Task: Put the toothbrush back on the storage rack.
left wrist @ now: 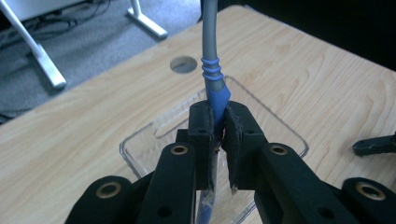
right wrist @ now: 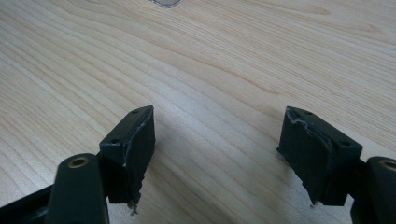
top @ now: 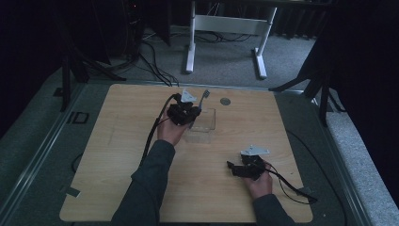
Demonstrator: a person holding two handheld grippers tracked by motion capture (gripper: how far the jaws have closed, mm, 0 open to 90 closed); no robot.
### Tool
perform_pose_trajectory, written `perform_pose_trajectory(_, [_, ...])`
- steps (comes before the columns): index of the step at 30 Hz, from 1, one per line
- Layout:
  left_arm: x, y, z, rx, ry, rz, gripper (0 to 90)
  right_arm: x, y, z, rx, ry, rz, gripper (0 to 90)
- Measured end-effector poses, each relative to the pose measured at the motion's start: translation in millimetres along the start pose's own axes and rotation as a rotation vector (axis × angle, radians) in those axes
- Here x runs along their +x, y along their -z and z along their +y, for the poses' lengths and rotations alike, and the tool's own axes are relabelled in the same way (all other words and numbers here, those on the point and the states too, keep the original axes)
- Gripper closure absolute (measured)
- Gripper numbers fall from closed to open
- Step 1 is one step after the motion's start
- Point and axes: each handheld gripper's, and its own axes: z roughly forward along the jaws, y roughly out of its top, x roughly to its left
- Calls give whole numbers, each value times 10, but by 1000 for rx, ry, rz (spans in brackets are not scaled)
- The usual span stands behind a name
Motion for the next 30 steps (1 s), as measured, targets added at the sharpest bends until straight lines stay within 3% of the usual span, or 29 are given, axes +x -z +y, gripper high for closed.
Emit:
perform_pose_trajectory(7, [18,-128,-68,96,29,-35,798,0,0,0,1,0,0,265])
perform_pose_trajectory(10, [24,-137,-80,97,43,-44,699,0,0,0,2,1,0,264])
perform_pose_trajectory(23, [75,46,-70,35,60,-7,595,2,0,0,2,2,2,263])
perform_pose_trajectory(26, [120,122,-107,-11,97,5,592,1,0,0,2,3,2,263])
perform_pose_trajectory(30, [186,179,-167,-25,128,23,577,1,0,0,2,3,2,263])
